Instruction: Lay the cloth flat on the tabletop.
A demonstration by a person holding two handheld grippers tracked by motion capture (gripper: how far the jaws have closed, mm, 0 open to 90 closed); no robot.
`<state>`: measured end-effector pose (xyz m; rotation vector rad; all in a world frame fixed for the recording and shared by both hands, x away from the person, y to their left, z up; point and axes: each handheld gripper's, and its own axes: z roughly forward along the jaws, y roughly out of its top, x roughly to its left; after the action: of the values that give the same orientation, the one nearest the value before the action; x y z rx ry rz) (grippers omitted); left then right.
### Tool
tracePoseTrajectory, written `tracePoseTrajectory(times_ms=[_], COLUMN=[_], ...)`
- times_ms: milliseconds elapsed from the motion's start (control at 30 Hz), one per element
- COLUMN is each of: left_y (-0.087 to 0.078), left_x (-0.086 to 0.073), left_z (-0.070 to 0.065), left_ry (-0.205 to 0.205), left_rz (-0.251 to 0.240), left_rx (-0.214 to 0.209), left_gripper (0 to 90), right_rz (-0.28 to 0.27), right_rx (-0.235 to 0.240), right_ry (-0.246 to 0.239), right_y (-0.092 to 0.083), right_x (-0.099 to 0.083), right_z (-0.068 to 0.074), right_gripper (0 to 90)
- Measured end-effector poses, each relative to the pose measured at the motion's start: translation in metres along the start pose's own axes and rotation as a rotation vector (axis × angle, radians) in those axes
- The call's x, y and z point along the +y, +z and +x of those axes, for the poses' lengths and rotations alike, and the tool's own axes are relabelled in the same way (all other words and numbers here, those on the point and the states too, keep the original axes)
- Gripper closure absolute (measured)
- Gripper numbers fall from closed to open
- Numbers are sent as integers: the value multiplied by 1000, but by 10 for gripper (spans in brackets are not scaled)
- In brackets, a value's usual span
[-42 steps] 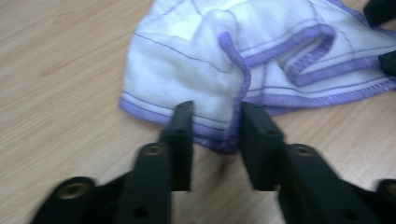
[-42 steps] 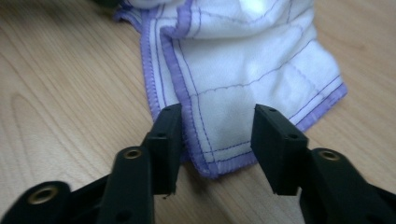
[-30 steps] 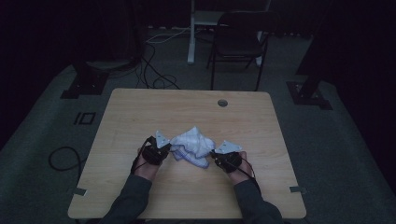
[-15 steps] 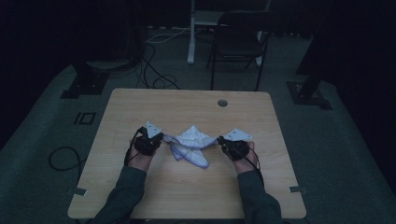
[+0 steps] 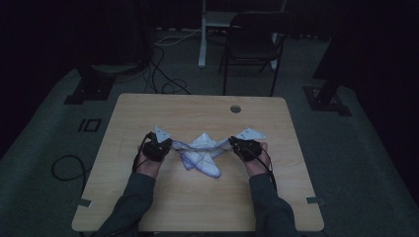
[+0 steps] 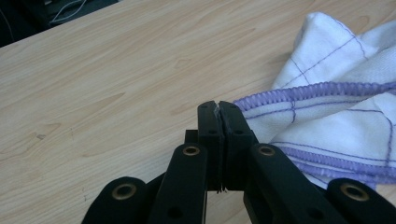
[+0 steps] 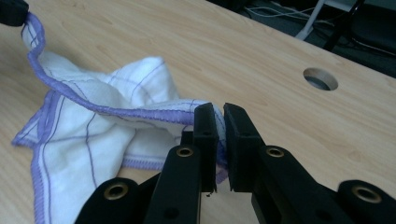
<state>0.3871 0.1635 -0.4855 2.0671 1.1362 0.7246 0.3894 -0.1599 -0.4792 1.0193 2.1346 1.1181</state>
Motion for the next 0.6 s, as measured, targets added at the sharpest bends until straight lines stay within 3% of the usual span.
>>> tracePoseTrajectory(times_ms=[200,600], left_y=[6,27], left_x=[1,4], left_z=[4,18], left_ry=[-8,-42], left_rz=[8,41], left_rx=[9,31], left_gripper=[890,891], right_rz=[-2,31], right_rx=[-1,-6], right_ry=[4,47], right_y=[9,50], right_x=[7,29], right_z=[-2,-19], right_gripper=[848,849])
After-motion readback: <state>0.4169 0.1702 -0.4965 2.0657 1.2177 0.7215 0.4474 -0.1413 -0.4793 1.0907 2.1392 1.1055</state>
